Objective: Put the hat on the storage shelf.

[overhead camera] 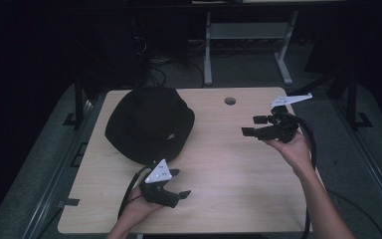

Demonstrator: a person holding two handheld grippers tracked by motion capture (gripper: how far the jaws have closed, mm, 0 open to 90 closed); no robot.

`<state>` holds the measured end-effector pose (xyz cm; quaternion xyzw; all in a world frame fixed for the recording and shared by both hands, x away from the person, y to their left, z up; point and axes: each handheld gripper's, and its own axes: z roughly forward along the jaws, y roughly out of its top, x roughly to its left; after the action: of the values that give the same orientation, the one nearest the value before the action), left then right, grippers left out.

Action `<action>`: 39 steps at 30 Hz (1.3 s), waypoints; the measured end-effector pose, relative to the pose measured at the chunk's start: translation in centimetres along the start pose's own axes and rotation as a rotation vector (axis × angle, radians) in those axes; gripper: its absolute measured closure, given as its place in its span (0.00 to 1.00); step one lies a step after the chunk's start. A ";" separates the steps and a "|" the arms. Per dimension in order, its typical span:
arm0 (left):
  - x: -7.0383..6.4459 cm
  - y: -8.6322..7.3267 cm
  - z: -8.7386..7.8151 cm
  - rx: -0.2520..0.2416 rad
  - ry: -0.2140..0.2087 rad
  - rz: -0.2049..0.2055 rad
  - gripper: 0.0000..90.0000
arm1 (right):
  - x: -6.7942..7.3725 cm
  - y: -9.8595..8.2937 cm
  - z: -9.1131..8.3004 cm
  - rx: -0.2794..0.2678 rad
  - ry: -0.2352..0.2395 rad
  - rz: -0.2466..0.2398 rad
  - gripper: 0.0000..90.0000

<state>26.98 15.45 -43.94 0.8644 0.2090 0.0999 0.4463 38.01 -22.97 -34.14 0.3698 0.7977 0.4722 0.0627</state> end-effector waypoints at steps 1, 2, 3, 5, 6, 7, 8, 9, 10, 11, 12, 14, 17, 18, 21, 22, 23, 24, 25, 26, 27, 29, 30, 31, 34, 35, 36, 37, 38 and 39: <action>0.0 0.0 0.0 0.004 -0.001 0.003 0.23 | -0.1 -0.2 -0.1 0.004 -0.002 0.004 0.25; 0.0 0.0 0.1 0.004 -0.001 0.003 0.23 | -0.2 -0.5 -0.2 0.006 -0.005 0.009 0.25; -0.1 0.0 0.1 0.004 -0.002 0.002 0.23 | -0.4 -0.7 -0.4 0.000 -0.007 0.012 0.25; 0.0 0.0 0.1 0.003 0.000 0.002 0.23 | -0.8 -1.3 -0.8 0.000 -0.015 0.026 0.25; 0.0 0.0 0.1 0.003 0.000 0.002 0.23 | -0.9 -1.5 -0.9 0.002 -0.018 0.030 0.25; 0.0 0.0 0.1 0.003 0.000 0.001 0.23 | -0.9 -1.5 -0.9 0.002 -0.018 0.030 0.25; 0.0 0.0 0.1 0.003 0.000 0.001 0.23 | -1.0 -1.7 -1.0 0.002 -0.019 0.034 0.25; 0.0 0.0 0.1 0.005 0.000 0.001 0.23 | -1.1 -2.0 -1.2 0.003 -0.023 0.041 0.25; -0.1 0.0 0.1 0.007 0.000 0.002 0.23 | -1.3 -2.2 -1.3 0.004 -0.025 0.044 0.25; -0.1 0.0 0.1 0.007 -0.001 0.001 0.23 | -1.4 -2.4 -1.4 0.004 -0.023 0.050 0.25; -0.1 0.0 0.1 0.011 -0.001 0.003 0.23 | -1.5 -2.6 -1.5 0.001 -0.022 0.052 0.24; -0.1 0.0 0.2 0.007 -0.001 0.003 0.23 | -1.7 -3.0 -1.7 0.002 -0.027 0.057 0.24; -0.1 -0.1 0.2 0.009 0.000 0.002 0.23 | -1.9 -3.6 -2.0 0.001 -0.031 0.063 0.24; 0.0 -0.1 0.2 0.010 -0.001 0.001 0.23 | -2.0 -3.8 -2.0 0.002 -0.030 0.067 0.24; 0.0 -0.1 0.2 0.005 0.000 -0.001 0.23 | -2.5 -4.7 -2.3 0.012 -0.034 0.082 0.24; 0.0 -0.1 0.1 0.006 0.001 -0.001 0.23 | -2.7 -5.2 -2.4 0.019 -0.039 0.091 0.24; 0.0 -0.1 0.1 0.006 0.002 0.000 0.23 | -2.7 -5.2 -2.4 0.019 -0.039 0.091 0.24; 0.0 -0.1 0.1 0.005 0.001 -0.003 0.23 | -2.8 -5.5 -2.5 0.022 -0.042 0.095 0.24; 0.1 -0.1 0.1 0.006 0.002 -0.001 0.23 | -2.9 -5.8 -2.6 0.025 -0.044 0.097 0.24; 0.0 -0.1 0.2 0.007 0.003 0.001 0.23 | -2.9 -6.0 -2.7 0.025 -0.047 0.099 0.24; 0.0 -0.1 0.2 0.007 0.003 0.001 0.23 | -3.0 -6.2 -2.7 0.026 -0.050 0.100 0.24; 0.0 -0.1 0.2 0.007 0.003 0.001 0.23 | -3.1 -6.7 -2.9 0.024 -0.053 0.111 0.24; 0.0 -0.1 0.2 0.008 0.002 0.000 0.23 | -3.2 -6.9 -2.9 0.021 -0.051 0.115 0.24; 0.0 -0.1 0.2 0.008 0.001 -0.001 0.23 | -3.2 -7.2 -3.0 0.023 -0.050 0.120 0.24; 0.0 -0.2 0.2 0.009 0.000 -0.003 0.23 | -3.4 -7.9 -3.1 0.029 -0.051 0.128 0.24; 0.1 -0.2 0.2 0.009 0.000 -0.001 0.23 | -3.4 -8.2 -3.1 0.030 -0.051 0.134 0.24; 0.1 -0.2 0.1 0.013 0.002 0.004 0.23 | -3.4 -8.4 -3.2 0.030 -0.051 0.134 0.24; 0.1 -0.2 0.1 0.013 0.001 0.000 0.23 | -3.4 -8.7 -3.2 0.026 -0.049 0.134 0.24; 0.1 -0.2 0.1 0.014 0.001 -0.004 0.23 | -3.3 -8.8 -3.3 0.028 -0.049 0.138 0.24; 0.1 -0.2 0.1 0.014 0.002 -0.004 0.23 | -3.2 -9.1 -3.3 0.031 -0.050 0.135 0.24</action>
<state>27.06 15.51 -44.15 0.8669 0.2118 0.0983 0.4405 34.06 -29.92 -40.41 0.4356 0.7762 0.4536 0.0449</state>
